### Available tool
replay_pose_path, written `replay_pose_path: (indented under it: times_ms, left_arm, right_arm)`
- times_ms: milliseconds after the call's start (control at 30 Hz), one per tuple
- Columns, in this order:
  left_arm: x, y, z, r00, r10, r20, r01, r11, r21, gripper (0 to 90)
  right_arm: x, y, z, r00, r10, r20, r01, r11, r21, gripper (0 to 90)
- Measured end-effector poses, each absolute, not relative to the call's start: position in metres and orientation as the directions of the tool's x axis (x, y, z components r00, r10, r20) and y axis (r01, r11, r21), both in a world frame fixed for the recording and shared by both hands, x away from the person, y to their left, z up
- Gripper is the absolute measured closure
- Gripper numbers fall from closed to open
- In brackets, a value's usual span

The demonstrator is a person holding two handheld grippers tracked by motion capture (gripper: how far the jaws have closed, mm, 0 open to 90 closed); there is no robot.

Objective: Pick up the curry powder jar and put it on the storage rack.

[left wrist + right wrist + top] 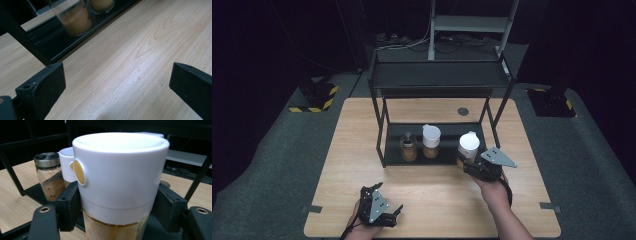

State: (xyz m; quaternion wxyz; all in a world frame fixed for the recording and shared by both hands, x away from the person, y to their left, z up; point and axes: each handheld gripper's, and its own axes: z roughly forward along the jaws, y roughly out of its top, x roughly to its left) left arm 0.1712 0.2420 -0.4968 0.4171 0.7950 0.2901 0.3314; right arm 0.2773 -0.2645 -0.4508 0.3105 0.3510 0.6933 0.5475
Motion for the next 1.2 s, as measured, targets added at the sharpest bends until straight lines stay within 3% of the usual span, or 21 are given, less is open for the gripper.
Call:
replay_pose_path:
  times_ms: [1200]
  left_arm:
    - [0.172, 0.246, -0.498, 0.631, 0.721, 0.286, 0.164, -0.484, 0.859, 0.9]
  right_arm:
    - [0.324, -0.24, -0.465, -0.502, 0.864, -0.037, 0.181, 0.147, 0.972, 30.3]
